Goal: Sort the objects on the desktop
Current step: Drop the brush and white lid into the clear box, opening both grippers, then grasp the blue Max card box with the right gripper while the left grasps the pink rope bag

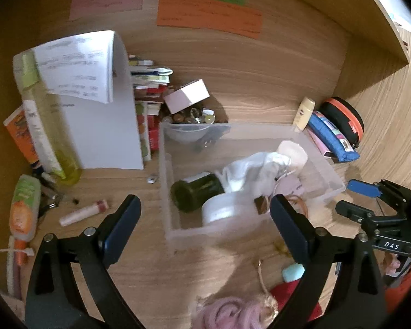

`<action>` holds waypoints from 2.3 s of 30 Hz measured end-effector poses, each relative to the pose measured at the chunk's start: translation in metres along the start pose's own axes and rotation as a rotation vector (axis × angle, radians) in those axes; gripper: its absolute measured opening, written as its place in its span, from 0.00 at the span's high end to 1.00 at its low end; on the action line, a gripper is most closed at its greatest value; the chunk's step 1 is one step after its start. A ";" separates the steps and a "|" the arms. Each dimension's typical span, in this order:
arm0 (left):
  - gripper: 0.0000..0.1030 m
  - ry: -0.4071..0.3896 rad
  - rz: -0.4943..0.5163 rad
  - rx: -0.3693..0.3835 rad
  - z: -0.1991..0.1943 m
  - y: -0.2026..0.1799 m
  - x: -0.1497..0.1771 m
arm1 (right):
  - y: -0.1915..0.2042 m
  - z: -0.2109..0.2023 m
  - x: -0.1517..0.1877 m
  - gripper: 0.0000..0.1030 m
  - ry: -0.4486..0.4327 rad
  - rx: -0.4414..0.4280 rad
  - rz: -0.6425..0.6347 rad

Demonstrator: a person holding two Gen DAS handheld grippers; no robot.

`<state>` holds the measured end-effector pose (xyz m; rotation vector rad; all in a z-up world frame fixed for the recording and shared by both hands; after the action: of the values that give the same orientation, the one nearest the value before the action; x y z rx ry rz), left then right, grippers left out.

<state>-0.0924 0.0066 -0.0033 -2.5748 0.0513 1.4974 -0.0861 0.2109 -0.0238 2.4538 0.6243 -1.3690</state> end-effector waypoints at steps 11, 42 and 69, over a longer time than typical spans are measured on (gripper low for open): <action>0.06 0.078 0.043 -0.044 -0.032 -0.007 0.042 | 0.000 -0.032 0.032 0.37 -0.012 0.025 -0.027; 0.06 0.303 -0.025 -0.024 -0.040 0.007 0.136 | 0.009 -0.038 0.111 0.47 0.095 -0.040 -0.072; 0.49 0.133 -0.070 -0.037 -0.046 0.006 0.102 | 0.002 -0.037 0.054 0.76 -0.006 -0.091 0.011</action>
<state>-0.0030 -0.0008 -0.0705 -2.6728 -0.0501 1.3141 -0.0327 0.2377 -0.0505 2.3778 0.6559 -1.3139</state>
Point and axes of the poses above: each gripper's, at about its wrist camera, not at the fingertips, and z roughly the way its jaws point, y to its left, x to its underside, the point moved 4 cm from there along z, roughly the way its jaws point, and after that the axes turned 12 degrees about -y, right-handed, at the moved point
